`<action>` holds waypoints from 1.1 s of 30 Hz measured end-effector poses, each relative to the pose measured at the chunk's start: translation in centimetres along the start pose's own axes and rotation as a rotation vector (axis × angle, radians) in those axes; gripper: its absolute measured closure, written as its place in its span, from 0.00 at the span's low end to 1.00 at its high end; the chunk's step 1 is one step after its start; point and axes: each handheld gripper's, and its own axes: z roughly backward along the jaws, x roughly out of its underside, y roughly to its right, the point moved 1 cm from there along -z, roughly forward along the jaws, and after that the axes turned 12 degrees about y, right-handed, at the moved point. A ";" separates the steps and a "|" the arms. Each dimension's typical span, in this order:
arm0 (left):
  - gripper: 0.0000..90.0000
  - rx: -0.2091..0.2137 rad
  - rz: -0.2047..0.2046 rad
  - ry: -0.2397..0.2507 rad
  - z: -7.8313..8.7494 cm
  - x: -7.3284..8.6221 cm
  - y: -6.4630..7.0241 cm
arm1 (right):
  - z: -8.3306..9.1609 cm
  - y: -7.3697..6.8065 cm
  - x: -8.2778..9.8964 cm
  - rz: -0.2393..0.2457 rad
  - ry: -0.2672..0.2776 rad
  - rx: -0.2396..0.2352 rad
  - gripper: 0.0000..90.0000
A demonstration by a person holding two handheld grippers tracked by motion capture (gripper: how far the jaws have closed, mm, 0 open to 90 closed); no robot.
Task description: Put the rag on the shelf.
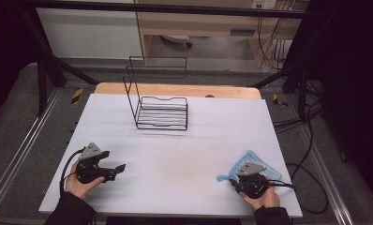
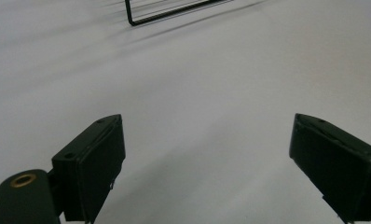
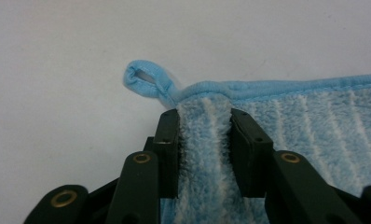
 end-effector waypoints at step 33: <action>0.12 -0.004 -0.009 -0.008 -0.1 0.0 0.0 | -0.1 0.1 -2.7 -0.149 0.128 -0.088 0.87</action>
